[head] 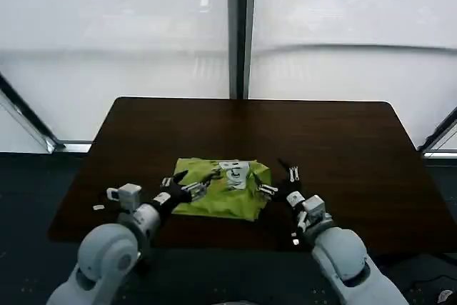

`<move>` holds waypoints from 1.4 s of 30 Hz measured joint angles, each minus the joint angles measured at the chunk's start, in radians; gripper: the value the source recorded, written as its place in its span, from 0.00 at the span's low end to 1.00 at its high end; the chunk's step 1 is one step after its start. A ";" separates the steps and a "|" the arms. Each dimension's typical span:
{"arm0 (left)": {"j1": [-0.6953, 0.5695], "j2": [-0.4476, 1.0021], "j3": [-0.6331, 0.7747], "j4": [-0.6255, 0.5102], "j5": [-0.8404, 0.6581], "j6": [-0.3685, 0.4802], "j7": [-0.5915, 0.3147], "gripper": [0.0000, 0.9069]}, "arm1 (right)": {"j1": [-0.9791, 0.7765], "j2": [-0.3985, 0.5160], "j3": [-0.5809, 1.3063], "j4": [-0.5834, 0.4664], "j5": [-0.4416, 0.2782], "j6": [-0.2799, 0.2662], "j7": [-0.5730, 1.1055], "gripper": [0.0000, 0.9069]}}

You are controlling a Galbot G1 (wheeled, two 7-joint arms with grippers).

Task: Fold and organize the clothes.

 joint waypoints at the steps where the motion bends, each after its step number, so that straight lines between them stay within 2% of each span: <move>1: 0.003 -0.001 -0.001 0.000 0.003 -0.001 0.000 0.97 | 0.000 0.003 -0.001 -0.007 -0.009 0.000 0.000 0.97; 10: 0.018 -0.009 -0.004 -0.004 0.016 -0.003 0.001 0.97 | -0.028 0.019 0.035 -0.021 -0.027 0.003 0.030 0.97; 14: 0.022 0.000 -0.017 -0.005 0.014 -0.004 0.001 0.97 | -0.054 0.031 0.086 -0.014 -0.050 -0.025 0.082 0.97; 16: 0.024 0.006 -0.024 -0.008 0.012 -0.004 0.002 0.97 | -0.067 0.036 0.111 -0.006 -0.037 -0.023 0.085 0.97; 19: 0.025 0.019 -0.035 -0.008 -0.001 -0.004 0.002 0.97 | -0.092 0.043 0.146 0.013 0.004 0.006 0.078 0.97; 25: 0.015 0.055 -0.067 0.012 -0.016 -0.027 0.030 0.97 | -0.178 0.055 0.222 0.088 0.129 0.116 0.053 0.97; 30: 0.003 0.076 -0.084 0.068 -0.011 -0.120 0.085 0.97 | -0.264 0.053 0.301 0.164 0.254 0.186 0.044 0.97; 35: 0.015 0.078 -0.095 0.147 -0.057 -0.186 0.127 0.97 | -0.327 0.049 0.377 0.225 0.336 0.206 0.045 0.97; 42: 0.026 0.077 -0.082 0.230 -0.030 -0.298 0.164 0.97 | -0.357 0.052 0.430 0.269 0.351 0.205 0.047 0.97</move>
